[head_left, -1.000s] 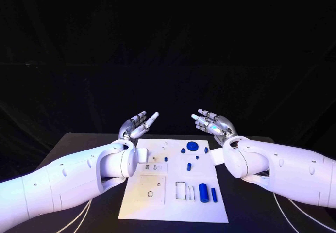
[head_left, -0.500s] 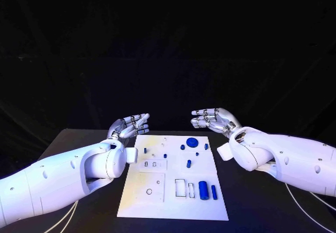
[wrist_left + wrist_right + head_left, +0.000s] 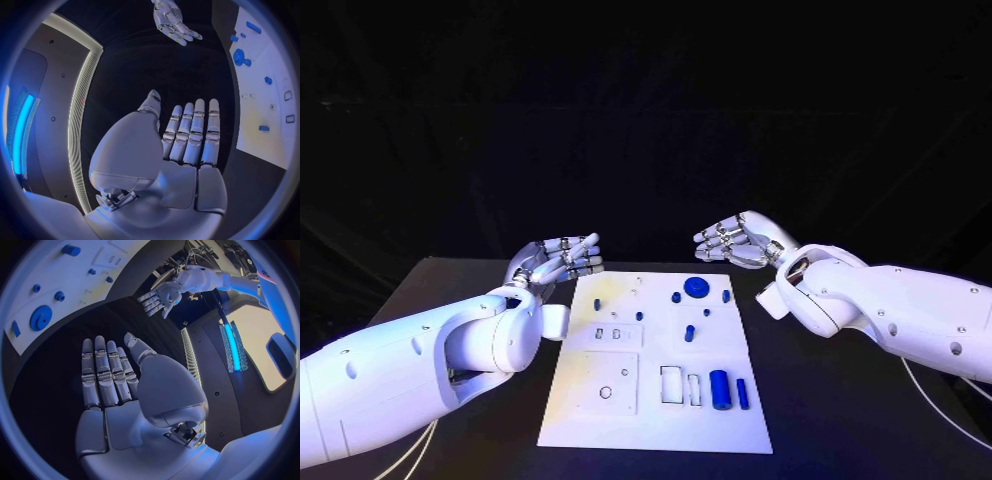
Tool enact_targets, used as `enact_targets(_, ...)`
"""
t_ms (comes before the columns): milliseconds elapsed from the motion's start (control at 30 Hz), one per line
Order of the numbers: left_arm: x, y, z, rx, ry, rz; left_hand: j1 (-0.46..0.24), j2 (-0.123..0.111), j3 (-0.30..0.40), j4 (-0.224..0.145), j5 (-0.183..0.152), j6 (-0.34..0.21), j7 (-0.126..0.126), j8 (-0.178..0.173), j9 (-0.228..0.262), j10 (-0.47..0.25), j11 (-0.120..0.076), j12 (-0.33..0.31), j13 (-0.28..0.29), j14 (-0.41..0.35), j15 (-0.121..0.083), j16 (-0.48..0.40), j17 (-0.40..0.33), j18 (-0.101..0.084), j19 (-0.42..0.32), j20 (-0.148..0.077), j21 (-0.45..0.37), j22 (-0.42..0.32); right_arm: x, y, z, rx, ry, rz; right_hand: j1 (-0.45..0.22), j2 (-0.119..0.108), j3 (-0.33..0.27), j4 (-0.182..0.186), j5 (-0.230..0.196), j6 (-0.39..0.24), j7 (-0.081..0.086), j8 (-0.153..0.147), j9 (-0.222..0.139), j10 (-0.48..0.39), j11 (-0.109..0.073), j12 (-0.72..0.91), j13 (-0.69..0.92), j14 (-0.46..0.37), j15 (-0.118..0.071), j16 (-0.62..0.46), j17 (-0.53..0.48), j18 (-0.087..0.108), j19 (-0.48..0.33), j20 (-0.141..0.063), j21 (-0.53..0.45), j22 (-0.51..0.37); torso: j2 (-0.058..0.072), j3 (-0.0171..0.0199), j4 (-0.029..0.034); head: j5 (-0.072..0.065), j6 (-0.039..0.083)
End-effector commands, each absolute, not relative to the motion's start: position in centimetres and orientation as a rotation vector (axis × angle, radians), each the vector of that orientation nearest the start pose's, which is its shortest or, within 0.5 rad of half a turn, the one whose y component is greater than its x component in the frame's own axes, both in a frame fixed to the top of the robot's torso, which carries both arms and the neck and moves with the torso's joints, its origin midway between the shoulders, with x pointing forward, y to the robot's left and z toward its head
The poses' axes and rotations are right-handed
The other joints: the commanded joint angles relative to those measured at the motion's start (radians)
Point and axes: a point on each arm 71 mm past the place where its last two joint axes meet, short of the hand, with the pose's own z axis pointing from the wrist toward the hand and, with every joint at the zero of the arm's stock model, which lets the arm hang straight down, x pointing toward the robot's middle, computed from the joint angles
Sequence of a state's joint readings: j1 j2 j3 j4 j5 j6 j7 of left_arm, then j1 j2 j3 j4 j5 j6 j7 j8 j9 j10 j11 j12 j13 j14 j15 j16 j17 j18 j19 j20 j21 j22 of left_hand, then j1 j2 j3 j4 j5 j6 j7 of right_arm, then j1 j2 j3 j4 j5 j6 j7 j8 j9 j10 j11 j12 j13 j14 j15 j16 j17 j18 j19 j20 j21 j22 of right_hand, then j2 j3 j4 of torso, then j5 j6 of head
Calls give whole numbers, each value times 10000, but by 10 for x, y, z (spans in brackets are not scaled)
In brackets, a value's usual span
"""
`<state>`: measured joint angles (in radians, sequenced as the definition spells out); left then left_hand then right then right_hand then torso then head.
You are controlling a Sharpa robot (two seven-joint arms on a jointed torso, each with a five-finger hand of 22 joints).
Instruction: Assemble the parts on the task board
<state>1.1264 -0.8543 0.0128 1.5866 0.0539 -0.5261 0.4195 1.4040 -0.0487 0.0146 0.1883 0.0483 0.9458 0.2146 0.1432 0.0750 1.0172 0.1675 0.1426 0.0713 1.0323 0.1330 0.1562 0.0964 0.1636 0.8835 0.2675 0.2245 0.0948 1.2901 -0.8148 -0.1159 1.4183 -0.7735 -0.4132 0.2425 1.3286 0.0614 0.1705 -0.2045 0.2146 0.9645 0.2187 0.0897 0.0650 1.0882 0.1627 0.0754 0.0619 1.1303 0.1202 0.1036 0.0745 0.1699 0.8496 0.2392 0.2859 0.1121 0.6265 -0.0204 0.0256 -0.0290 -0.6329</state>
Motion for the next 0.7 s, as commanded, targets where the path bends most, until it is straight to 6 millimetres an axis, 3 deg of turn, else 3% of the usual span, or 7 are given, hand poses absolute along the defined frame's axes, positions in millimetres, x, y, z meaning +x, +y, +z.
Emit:
enact_targets(33, 469, 204, -181, -11951, 13431, -15124, 221, 174, -135, -293, 31, 605, -174, 47, -16, 854, -221, 35, 58, 838, -244, 119, 195, 226, 610, -185, 233, 17, 514, -214, -159, 768, 15905, 9235, -215, -289, 313, -351, -33, 653, -223, -82, 41, 802, -280, -106, 37, 1163, -378, 115, 182, 150, 1097, -424, 620, 221, 353, -116, 101, -135, 78)
enact_targets(100, 466, 203, -175, -11822, 13470, -15364, 228, 182, -145, -307, 31, 625, -181, 37, -18, 880, -229, 20, 57, 865, -251, 113, 209, 225, 634, -197, 240, 15, 516, -214, -156, 110, 15938, 8682, -252, -356, 333, -401, -20, 801, -295, -79, 55, 1021, -386, -97, 56, 1507, -504, 192, 309, 142, 1462, -578, 963, 396, 478, -170, 181, -229, 100)
enact_targets(233, 459, 199, -164, -11585, 13530, -15782, 247, 201, -160, -336, 31, 661, -199, 19, -21, 930, -245, -8, 55, 920, -269, 103, 236, 224, 679, -217, 254, 11, 520, -212, -151, -1015, 15884, 7574, -291, -531, 279, -474, 158, 995, -416, -93, 66, 1253, -524, -111, 78, 2182, -742, 422, 602, 132, 2143, -873, 1731, 820, 701, -241, 291, -321, 156)
enact_targets(300, 455, 197, -158, -11477, 13571, -15986, 248, 203, -163, -340, 31, 664, -201, 14, -22, 934, -247, -14, 53, 927, -271, 102, 239, 224, 686, -220, 257, 11, 522, -210, -149, -1538, 15802, 7011, -321, -628, 228, -489, 165, 1074, -471, -102, 71, 1099, -560, -140, 55, 2714, -869, 692, 830, 138, 2452, -1006, 2129, 1049, 795, -253, 335, -351, 137)
enact_targets(400, 450, 195, -151, -11341, 13609, -16208, 249, 203, -166, -343, 30, 663, -201, 10, -23, 934, -246, -21, 52, 931, -272, 99, 242, 224, 692, -223, 258, 10, 524, -206, -149, -2148, 15733, 6320, -391, -721, 154, -459, 166, 1168, -569, -138, 76, 990, -669, -108, 78, 3666, -1108, 1389, 1382, 138, 3079, -1248, 2904, 1499, 959, -272, 400, -398, 204)
enact_targets(567, 445, 192, -141, -11137, 13604, -16443, 246, 196, -194, -363, 30, 651, -196, -28, -34, 916, -238, -73, 38, 941, -270, 73, 256, 224, 726, -238, 268, 6, 526, -199, -149, -2864, 15772, 5539, -515, -854, 208, -396, 165, 1216, -617, -229, 78, 830, -707, -73, 145, 3559, -1155, 1813, 2255, 95, 3428, -1381, 4041, 2300, 1191, -317, 482, -471, 189)
enact_targets(700, 443, 191, -138, -11078, 13616, -16508, 246, 202, -207, -374, 30, 646, -191, -51, -40, 906, -233, -106, 31, 940, -266, 51, 264, 223, 752, -248, 277, 5, 527, -193, -151, -3227, 15871, 5236, -566, -908, 295, -326, 162, 1214, -618, -240, 88, 659, -706, -36, 195, 3397, -1141, 1932, 2764, -286, 4260, -1377, 6520, 5364, 1308, -322, 511, -501, 215)
